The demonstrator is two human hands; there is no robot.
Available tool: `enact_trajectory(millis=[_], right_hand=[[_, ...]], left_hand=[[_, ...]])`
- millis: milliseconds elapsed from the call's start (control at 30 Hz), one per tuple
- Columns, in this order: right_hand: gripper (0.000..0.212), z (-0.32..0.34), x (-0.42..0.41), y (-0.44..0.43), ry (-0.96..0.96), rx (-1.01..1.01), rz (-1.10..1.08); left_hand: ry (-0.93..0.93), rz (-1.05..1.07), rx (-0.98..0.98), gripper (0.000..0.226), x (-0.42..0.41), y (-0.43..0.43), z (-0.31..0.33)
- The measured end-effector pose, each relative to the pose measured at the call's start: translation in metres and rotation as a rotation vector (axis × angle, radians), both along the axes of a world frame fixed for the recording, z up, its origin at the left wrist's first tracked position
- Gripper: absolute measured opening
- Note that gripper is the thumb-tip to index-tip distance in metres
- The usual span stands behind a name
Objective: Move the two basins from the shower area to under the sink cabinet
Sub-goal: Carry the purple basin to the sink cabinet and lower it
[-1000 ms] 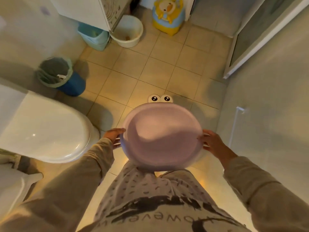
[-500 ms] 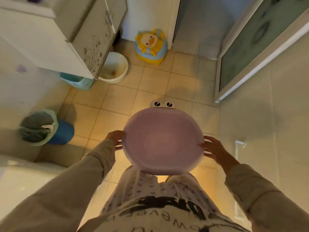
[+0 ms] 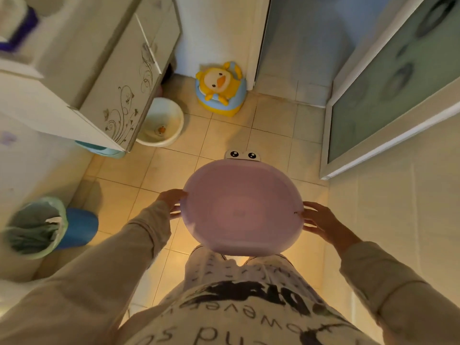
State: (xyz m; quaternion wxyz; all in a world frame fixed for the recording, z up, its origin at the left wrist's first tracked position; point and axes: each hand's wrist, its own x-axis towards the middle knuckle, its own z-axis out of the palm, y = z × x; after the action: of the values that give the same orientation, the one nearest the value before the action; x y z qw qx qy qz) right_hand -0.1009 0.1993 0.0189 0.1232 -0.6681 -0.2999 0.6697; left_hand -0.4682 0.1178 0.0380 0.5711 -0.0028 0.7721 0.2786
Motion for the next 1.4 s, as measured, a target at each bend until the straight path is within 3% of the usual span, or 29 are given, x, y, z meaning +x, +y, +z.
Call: enact_trajectory(millis=[133, 500, 867, 967, 1100, 1233, 1400], right_hand=[[0.051, 0.002, 0.005, 0.092, -0.001, 0.026, 0.103], [0.056, 0.002, -0.016, 0.305, -0.014, 0.01, 0.392], [0.048, 0.012, -0.109, 0.433, -0.033, 0.037, 0.46], [0.049, 0.013, -0.139, 0.463, -0.038, 0.044, 0.499], [0.051, 0.01, -0.186, 0.494, -0.033, 0.04, 0.532], [0.052, 0.005, -0.229, 0.518, -0.029, 0.016, 0.614], [0.049, -0.006, -0.295, 0.559, -0.041, -0.036, 0.787]], left_hand=[[-0.049, 0.106, -0.013, 0.002, 0.013, 0.045, -0.003], [-0.069, 0.336, 0.03, 0.007, 0.024, 0.17, 0.006], [-0.127, 0.486, 0.033, 0.002, -0.038, 0.261, 0.0], [-0.148, 0.546, 0.058, 0.017, -0.058, 0.28, 0.001], [-0.122, 0.643, 0.047, 0.015, -0.082, 0.301, 0.009], [-0.085, 0.732, 0.07, 0.031, -0.104, 0.314, 0.013], [-0.054, 0.922, 0.037, 0.026, -0.119, 0.317, 0.012]])
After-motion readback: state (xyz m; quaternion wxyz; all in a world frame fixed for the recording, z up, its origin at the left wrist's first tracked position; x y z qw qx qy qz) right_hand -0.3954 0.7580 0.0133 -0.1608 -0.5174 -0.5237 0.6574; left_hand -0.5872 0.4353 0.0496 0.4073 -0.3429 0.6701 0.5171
